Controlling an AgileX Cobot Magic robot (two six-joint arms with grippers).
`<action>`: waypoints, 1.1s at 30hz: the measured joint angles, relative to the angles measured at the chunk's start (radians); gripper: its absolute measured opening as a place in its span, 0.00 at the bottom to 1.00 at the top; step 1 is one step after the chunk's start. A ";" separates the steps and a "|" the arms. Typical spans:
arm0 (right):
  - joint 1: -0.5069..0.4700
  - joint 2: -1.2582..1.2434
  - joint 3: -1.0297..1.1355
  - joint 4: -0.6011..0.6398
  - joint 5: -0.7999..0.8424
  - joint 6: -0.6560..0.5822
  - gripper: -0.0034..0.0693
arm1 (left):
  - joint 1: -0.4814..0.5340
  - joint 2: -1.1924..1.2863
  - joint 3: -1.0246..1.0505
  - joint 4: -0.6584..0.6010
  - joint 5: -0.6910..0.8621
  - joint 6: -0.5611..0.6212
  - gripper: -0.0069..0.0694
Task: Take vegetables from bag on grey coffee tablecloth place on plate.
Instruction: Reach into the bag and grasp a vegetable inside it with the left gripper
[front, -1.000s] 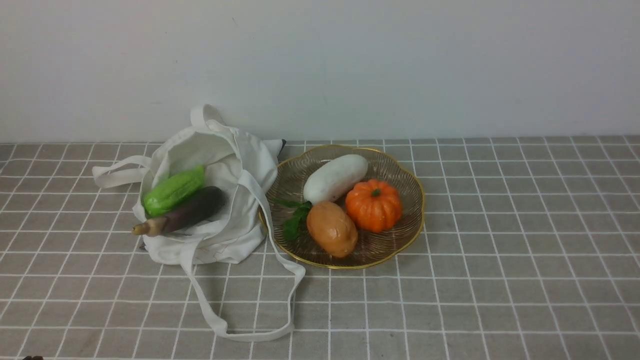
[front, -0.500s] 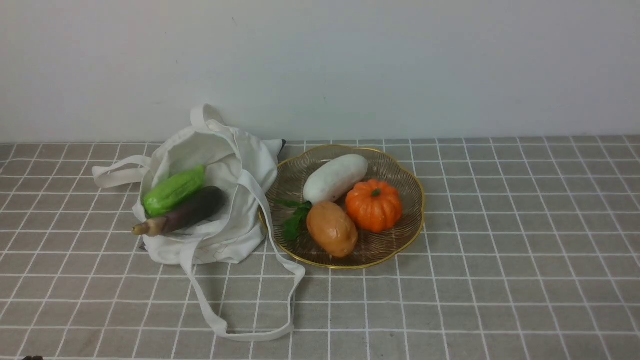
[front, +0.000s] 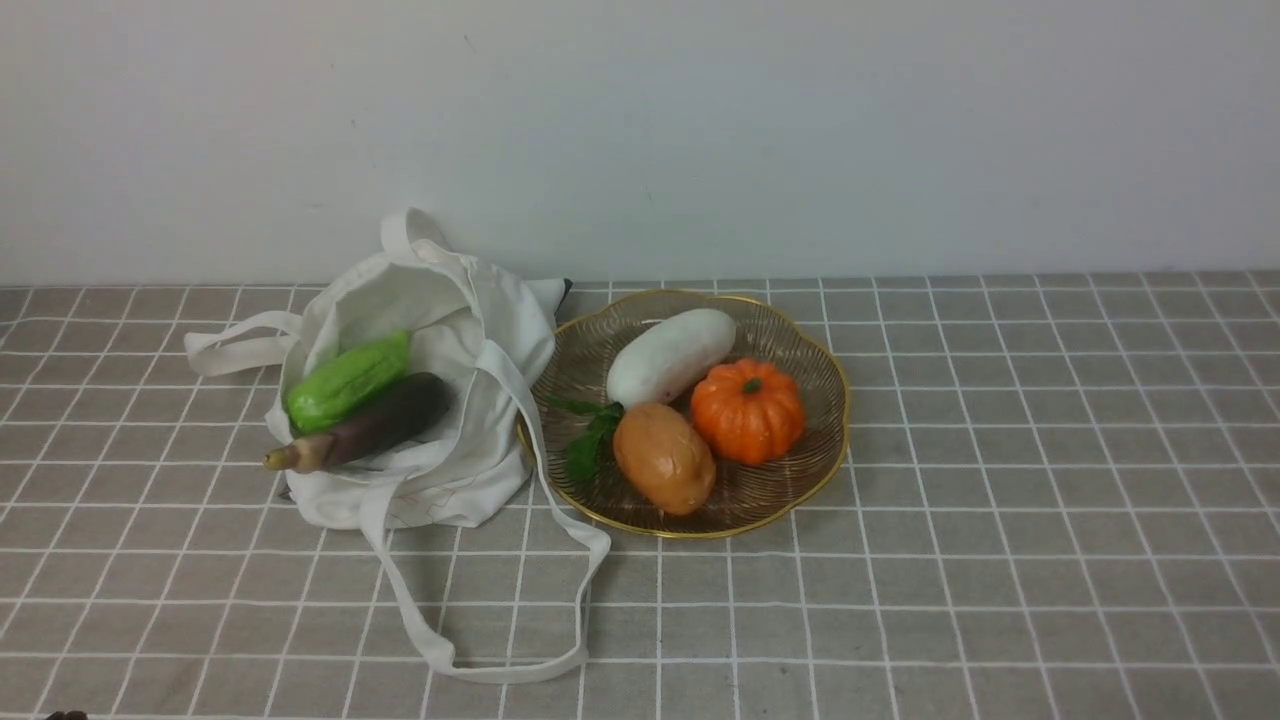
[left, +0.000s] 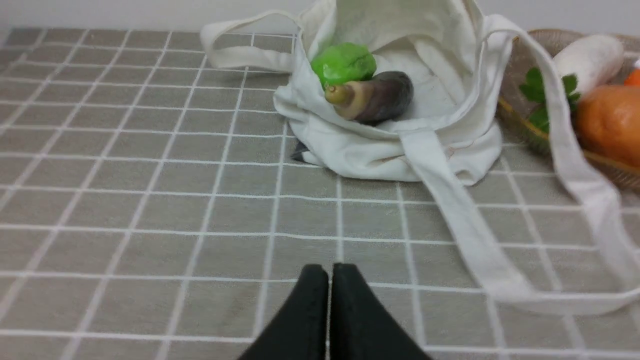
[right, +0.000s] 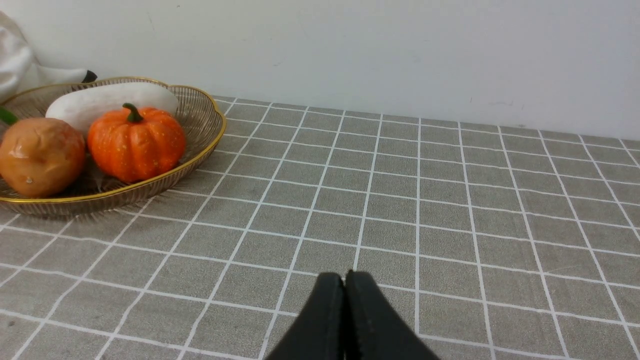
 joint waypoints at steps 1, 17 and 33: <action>0.000 0.000 0.000 0.000 0.000 0.000 0.03 | 0.000 0.000 0.000 -0.088 -0.007 -0.065 0.08; 0.000 0.000 0.000 0.000 0.000 0.000 0.03 | 0.000 0.018 -0.143 -0.646 0.072 -0.115 0.08; 0.000 0.000 0.000 0.000 0.000 0.000 0.03 | 0.000 1.152 -0.935 -0.183 0.801 0.223 0.08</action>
